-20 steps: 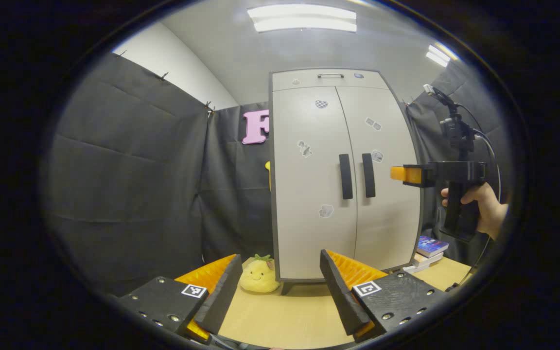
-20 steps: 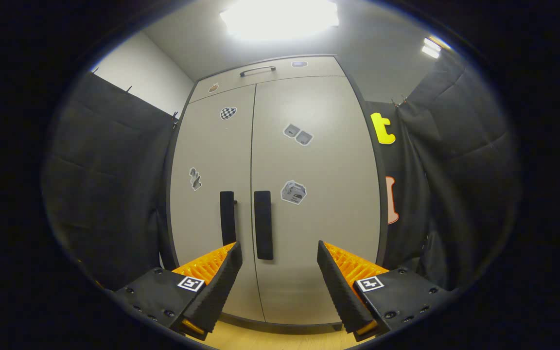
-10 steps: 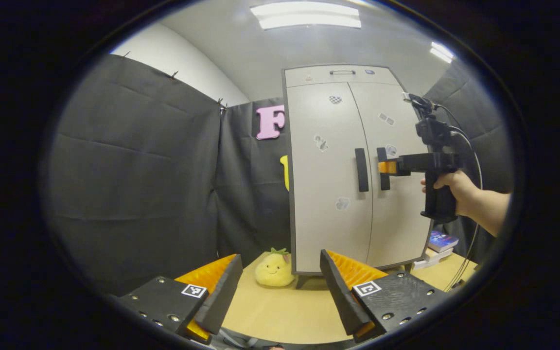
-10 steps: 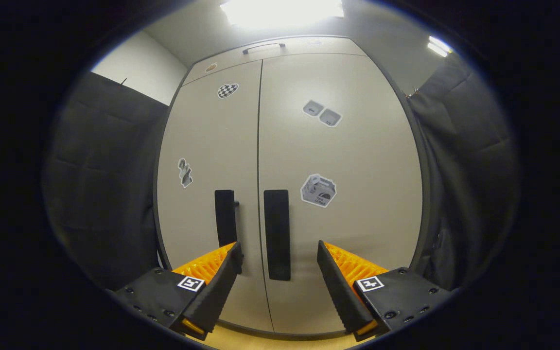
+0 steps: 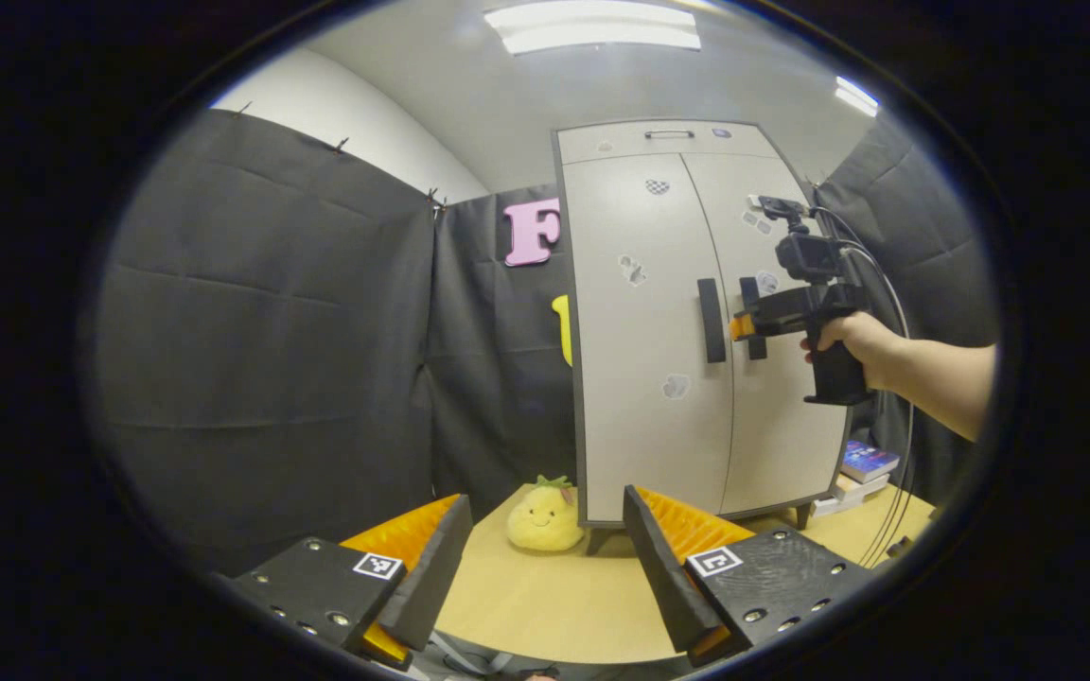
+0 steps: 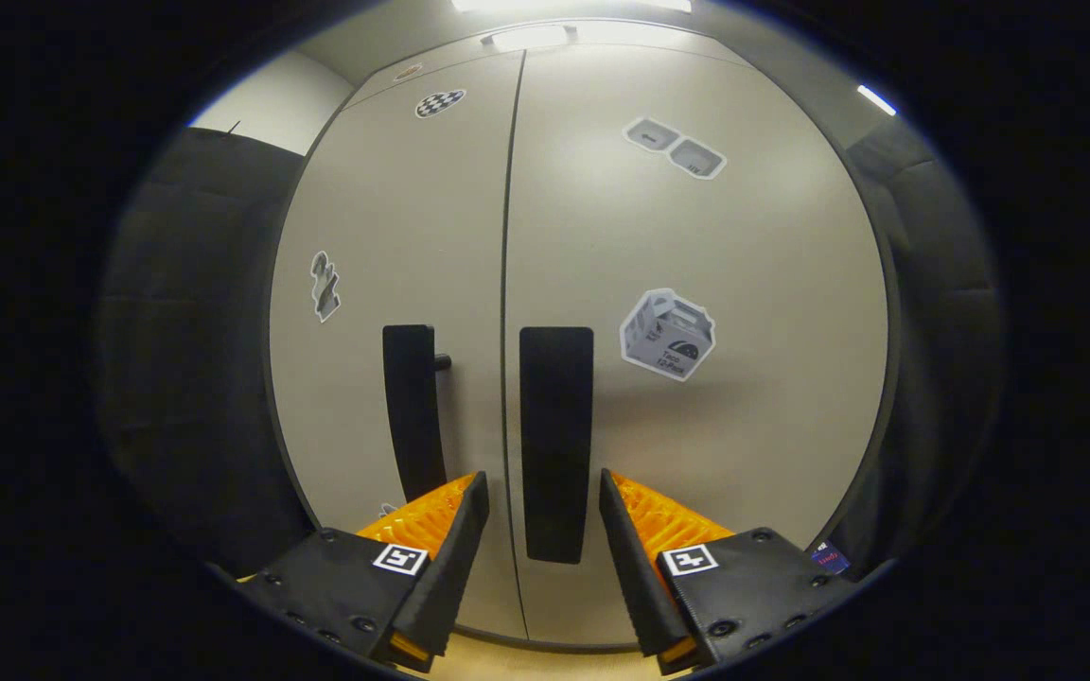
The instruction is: Open the right door of the double-door shoe cabinet with the right hand, and open the left door with the left hand.
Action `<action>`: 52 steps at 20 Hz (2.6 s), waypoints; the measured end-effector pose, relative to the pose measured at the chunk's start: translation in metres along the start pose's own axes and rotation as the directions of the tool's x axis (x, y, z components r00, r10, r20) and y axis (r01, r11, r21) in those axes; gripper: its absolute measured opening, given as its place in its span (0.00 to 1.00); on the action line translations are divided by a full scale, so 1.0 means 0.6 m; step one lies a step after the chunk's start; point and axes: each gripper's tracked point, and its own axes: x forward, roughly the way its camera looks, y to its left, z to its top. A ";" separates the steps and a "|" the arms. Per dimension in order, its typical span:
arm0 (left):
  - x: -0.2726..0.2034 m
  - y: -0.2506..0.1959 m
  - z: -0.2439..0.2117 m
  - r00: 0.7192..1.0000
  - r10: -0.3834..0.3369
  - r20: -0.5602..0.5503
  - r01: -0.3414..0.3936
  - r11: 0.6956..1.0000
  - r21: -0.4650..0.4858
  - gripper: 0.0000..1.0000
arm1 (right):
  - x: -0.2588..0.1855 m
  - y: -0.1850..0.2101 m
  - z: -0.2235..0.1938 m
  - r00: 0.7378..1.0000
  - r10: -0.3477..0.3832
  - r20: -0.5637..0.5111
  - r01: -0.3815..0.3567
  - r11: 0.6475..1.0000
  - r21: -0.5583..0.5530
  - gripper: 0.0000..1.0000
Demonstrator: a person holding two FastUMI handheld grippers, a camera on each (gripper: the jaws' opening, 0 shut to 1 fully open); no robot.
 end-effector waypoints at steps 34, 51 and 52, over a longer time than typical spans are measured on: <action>0.043 -0.184 0.055 0.957 -0.279 0.077 0.278 0.960 0.021 0.93 | -0.264 -0.117 -0.010 0.986 0.158 -0.057 -0.154 0.986 0.069 0.10; 0.077 -0.349 0.060 0.899 -0.432 0.072 0.433 0.902 0.005 0.93 | -0.371 -0.290 -0.016 0.999 0.038 -0.035 -0.036 0.997 0.063 0.06; 0.077 -0.357 0.062 0.895 -0.439 0.073 0.440 0.898 0.003 0.93 | -0.373 -0.299 -0.015 0.999 0.028 -0.034 -0.026 0.998 0.060 0.09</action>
